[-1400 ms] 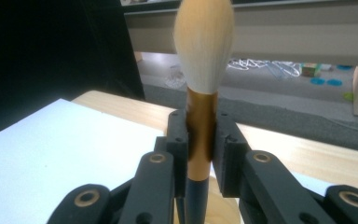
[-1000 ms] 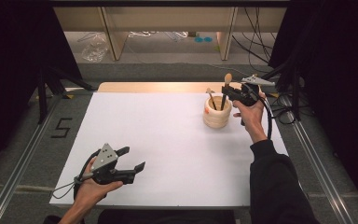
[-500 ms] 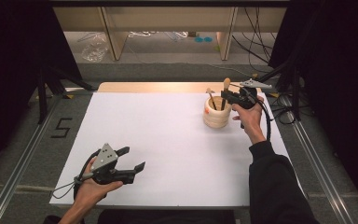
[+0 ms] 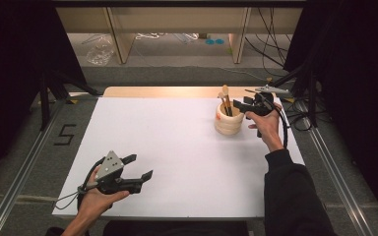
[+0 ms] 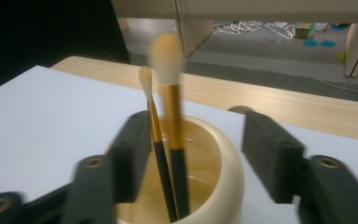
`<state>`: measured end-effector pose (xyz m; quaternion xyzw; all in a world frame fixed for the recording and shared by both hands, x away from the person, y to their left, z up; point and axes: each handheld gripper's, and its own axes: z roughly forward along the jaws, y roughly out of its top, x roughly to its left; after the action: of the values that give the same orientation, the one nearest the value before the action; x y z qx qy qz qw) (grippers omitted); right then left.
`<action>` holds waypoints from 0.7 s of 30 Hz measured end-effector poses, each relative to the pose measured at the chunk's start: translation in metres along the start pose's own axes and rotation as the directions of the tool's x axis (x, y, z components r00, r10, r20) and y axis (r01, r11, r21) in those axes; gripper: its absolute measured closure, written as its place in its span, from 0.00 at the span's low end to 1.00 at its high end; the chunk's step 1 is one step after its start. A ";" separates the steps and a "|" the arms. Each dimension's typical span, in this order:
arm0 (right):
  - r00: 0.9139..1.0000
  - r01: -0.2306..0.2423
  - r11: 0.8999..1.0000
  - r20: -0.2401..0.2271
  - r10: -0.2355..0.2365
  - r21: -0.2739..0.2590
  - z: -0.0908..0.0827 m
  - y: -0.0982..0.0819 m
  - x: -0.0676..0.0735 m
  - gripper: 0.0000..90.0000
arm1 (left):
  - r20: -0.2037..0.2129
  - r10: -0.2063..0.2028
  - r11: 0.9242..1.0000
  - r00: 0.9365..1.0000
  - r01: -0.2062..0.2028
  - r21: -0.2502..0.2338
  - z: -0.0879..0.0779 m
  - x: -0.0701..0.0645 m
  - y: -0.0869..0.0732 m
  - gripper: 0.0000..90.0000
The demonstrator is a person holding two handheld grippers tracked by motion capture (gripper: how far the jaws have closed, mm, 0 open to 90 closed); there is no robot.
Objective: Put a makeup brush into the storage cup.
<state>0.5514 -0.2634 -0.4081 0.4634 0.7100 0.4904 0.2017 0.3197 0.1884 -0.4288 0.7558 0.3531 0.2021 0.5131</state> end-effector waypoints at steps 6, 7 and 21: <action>0.999 0.009 1.000 0.031 -0.009 -0.024 -0.013 0.004 -0.002 0.29 | 0.001 0.000 1.000 1.000 0.000 -0.005 0.000 0.000 0.000 0.24; 0.999 0.008 1.000 0.037 -0.007 -0.023 -0.015 0.005 -0.002 0.27 | 0.001 -0.001 1.000 1.000 0.001 -0.005 0.000 0.000 0.000 0.24; 0.998 0.008 0.998 0.060 -0.004 -0.069 -0.029 0.008 0.006 0.21 | -0.004 -0.003 1.000 1.000 0.003 -0.017 -0.001 0.001 0.000 0.24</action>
<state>0.5307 -0.2727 -0.3874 0.4684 0.6876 0.5000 0.2405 0.3204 0.1898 -0.4283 0.7504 0.3536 0.2059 0.5191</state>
